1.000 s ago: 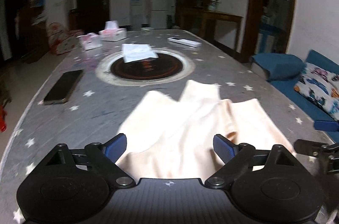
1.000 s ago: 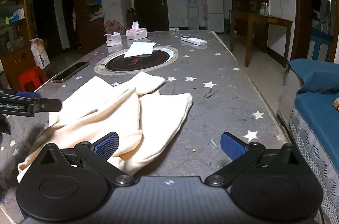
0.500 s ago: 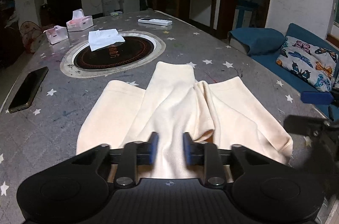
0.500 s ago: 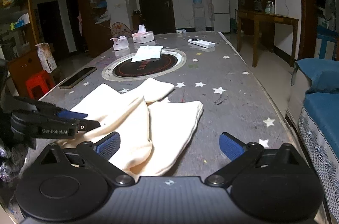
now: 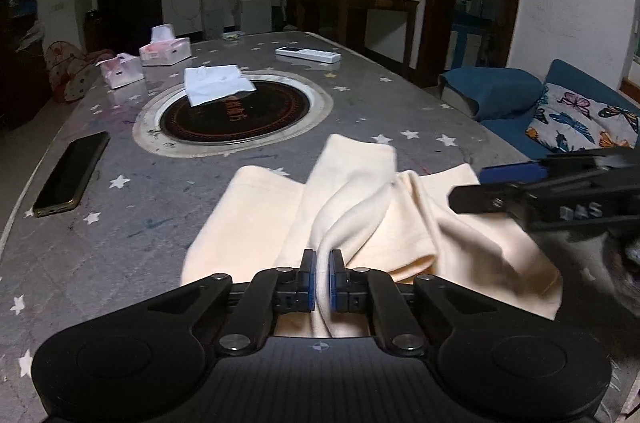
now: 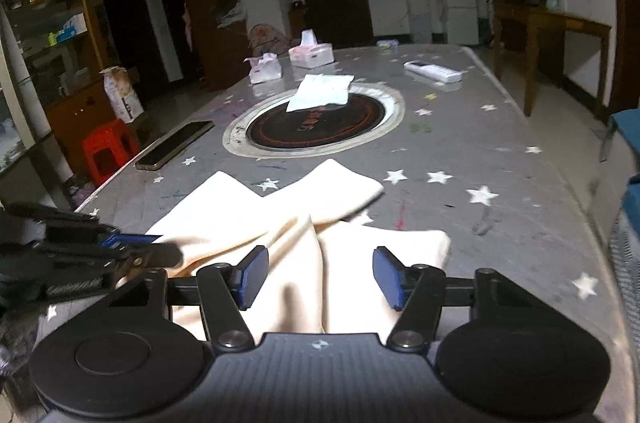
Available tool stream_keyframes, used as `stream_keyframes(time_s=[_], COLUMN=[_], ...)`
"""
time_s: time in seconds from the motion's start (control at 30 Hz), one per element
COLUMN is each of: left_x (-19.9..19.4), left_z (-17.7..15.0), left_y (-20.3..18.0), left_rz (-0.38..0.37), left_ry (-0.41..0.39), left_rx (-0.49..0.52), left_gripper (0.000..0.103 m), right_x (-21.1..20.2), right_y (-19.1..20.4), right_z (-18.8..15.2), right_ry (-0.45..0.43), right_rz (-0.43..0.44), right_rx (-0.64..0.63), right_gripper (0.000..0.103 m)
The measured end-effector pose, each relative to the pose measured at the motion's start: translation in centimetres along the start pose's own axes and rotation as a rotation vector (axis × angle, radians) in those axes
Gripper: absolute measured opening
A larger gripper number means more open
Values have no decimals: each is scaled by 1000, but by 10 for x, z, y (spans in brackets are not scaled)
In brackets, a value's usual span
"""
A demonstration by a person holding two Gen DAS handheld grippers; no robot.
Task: Fold clothes
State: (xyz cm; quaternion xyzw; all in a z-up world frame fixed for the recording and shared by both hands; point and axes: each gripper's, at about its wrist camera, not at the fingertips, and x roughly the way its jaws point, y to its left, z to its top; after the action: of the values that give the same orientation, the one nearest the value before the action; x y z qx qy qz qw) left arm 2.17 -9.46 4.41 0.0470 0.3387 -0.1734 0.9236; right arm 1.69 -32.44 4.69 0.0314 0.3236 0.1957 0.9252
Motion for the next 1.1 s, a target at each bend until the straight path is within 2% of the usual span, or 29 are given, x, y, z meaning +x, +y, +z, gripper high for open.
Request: stream_keyframes(time_s=[0.13,0.3,0.4,0.5,0.57,0.6,0.7,0.77,0.8,0.83,0.87,0.93,1.0,1.1], left_x=[-3,-6,-4,1,7,10,25,35,39,37,36,32,28,23], left_z=[1,1,2,6,10,11,17,20,21,21,21,21,21,21], left_y=[9,22,18,6,-2,-5,-11,-9,-7,-5,-3,2,6,13], left_rz=[14,30,29,23,12,10,10,14,9,9,9,9,8,8], left_ry=[-8,-3,5,-2,-5,-7,12,29,38,36,32,23,15,3], left_rx=[-29,-52,-22,20,51,67,92,87,81,72,62,42,22,-8], left_gripper=[7,7,11,20,35,38,42,42,37,18,13,12,11,11], right_x=[25,45,45,38,32,30,22,21,22,24,27,32,40,51], right_y=[-1,0,3,4,2,1,-1,-3,-5,-7,-8,-11,-13,-14], right_z=[8,8,6,4,4,4,4,5,6,7,7,8,9,9], right_ry=[30,73,75,55,44,40,28,26,29,34,38,46,51,61], right_rz=[26,72,91,87,82,81,80,85,89,93,95,103,121,158], right_rx=[-5,-25,-37,-36,-34,-32,-28,-25,-18,-10,-4,5,25,47], right_gripper=[48,26,15,7,4,3,3,3,8,9,11,21,47,45])
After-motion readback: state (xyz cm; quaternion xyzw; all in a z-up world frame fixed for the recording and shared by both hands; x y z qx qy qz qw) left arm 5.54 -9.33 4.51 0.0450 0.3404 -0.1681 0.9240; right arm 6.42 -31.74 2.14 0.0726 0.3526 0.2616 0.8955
